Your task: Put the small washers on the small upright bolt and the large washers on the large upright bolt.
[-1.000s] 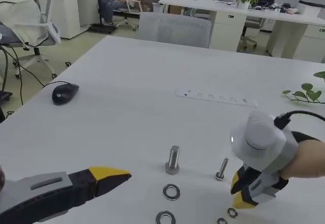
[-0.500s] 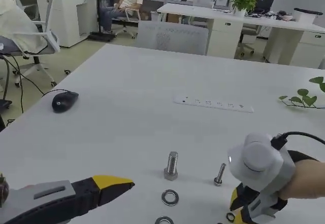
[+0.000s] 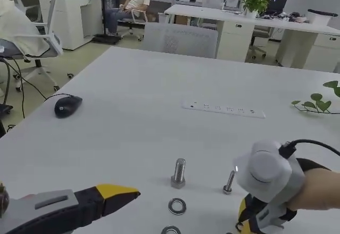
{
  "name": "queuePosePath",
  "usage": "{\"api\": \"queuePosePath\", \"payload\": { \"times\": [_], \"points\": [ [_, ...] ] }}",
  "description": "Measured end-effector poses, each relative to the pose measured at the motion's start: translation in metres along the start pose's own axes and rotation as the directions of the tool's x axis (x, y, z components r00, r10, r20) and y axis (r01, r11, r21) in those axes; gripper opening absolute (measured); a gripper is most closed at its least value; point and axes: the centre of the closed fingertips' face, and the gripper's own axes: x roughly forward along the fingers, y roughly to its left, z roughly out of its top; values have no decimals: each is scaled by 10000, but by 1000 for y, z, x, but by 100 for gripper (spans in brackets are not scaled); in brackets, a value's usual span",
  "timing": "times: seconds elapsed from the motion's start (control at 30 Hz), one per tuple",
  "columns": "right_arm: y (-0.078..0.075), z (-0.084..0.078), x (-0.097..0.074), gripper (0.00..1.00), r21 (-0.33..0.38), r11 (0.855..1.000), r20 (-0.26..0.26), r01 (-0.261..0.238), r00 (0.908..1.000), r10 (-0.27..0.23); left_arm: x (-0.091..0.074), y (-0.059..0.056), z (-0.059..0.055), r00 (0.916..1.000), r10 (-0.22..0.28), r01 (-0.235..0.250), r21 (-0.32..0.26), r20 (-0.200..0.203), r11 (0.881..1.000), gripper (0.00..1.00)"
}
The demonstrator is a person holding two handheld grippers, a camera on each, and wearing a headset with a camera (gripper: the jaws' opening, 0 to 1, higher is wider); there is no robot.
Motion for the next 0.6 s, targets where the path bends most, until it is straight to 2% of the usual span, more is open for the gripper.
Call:
{"api": "queuePosePath", "payload": {
  "times": [0.43, 0.5, 0.6],
  "points": [
    [-2, -2, -1, 12, 115, 9999, -111, 68, 9999, -67, -2, -2, -1, 10000, 38, -38, -7, -36, 10000, 56],
    [-5, -4, -6, 12, 110, 9999, -188, 70, 9998, -68, -2, -2, -1, 10000, 33, -33, 7, -49, 10000, 56],
    [-12, -1, -20, 12, 201, 9995, -29, 224, 9997, -223, -2, -2, 0, 10000, 31, -31, -12, -13, 10000, 56]
  ]
}}
